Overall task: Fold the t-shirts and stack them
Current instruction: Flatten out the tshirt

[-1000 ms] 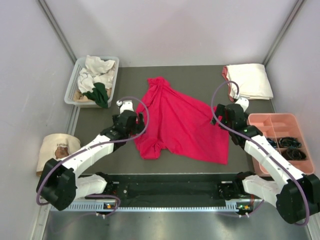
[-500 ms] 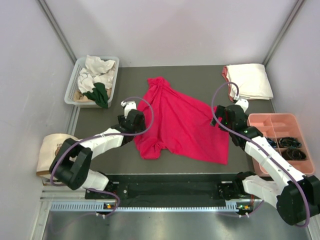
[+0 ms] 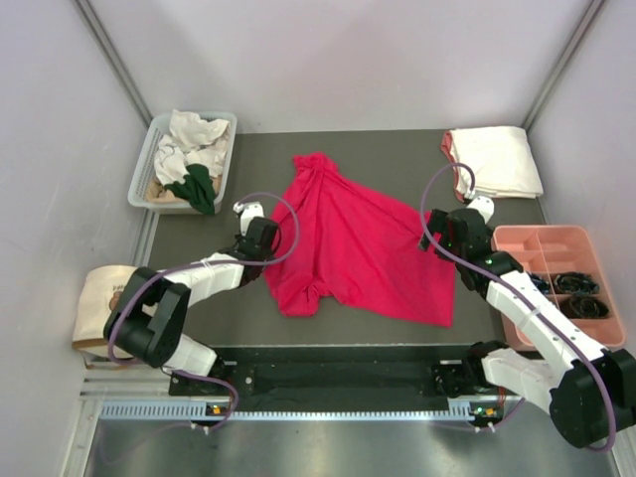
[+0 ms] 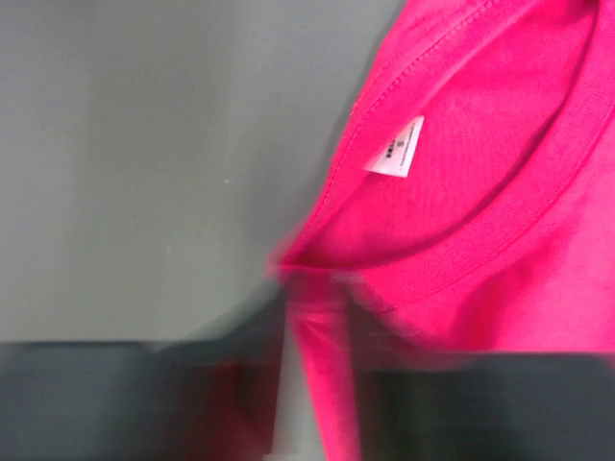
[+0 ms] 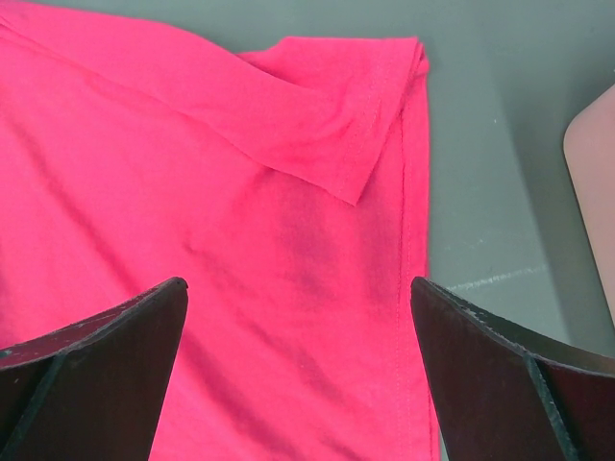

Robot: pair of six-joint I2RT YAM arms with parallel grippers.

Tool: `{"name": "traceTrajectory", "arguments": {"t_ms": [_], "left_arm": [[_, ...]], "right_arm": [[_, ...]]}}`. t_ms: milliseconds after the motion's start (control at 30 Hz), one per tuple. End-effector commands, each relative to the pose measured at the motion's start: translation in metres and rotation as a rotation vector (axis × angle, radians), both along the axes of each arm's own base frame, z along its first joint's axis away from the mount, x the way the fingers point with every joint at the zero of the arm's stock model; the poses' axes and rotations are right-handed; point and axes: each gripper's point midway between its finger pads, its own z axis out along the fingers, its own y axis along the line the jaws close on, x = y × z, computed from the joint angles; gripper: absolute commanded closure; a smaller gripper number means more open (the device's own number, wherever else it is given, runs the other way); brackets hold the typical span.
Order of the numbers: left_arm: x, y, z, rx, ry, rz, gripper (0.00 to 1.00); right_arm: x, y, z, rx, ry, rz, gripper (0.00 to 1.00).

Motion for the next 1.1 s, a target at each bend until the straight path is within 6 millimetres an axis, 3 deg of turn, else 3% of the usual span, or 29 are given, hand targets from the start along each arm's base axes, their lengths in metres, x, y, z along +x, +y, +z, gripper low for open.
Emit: {"name": "traceTrajectory", "arguments": {"t_ms": [0,100,267,433,567,600,667,767,900,1067], "left_arm": [[0.007,-0.003,0.009,-0.032,-0.041,-0.004,0.44],[0.005,-0.004,0.018,-0.039,-0.037,-0.009,0.24],[0.004,-0.001,0.029,-0.034,-0.059,-0.006,0.2],[0.005,-0.004,0.01,-0.023,-0.016,-0.017,0.45],[0.003,-0.006,-0.004,-0.031,0.012,-0.014,0.53],[0.002,-0.005,-0.007,-0.026,0.019,-0.011,0.59],[0.002,-0.002,-0.011,-0.01,0.027,-0.002,0.81],[0.004,-0.003,-0.01,-0.011,0.023,0.002,1.0],[0.005,-0.001,0.01,-0.016,0.0,0.012,1.0],[0.012,0.017,0.061,0.001,-0.089,0.045,1.0]], "right_arm": [[-0.002,0.005,0.004,0.017,-0.019,0.012,0.01],[-0.003,0.005,0.001,0.018,-0.014,0.012,0.01],[-0.003,0.008,-0.003,0.031,-0.006,0.018,0.01],[-0.002,0.008,-0.002,0.033,-0.005,0.018,0.01],[-0.004,0.005,0.0,0.022,-0.009,0.014,0.01],[-0.004,0.005,0.0,0.022,-0.009,0.013,0.01],[-0.004,0.005,0.0,0.021,-0.01,0.014,0.01],[-0.005,0.006,-0.001,0.023,-0.009,0.016,0.01],[-0.005,0.005,-0.002,0.022,-0.009,0.014,0.01],[-0.003,0.008,-0.005,0.034,-0.003,0.021,0.01]]}}
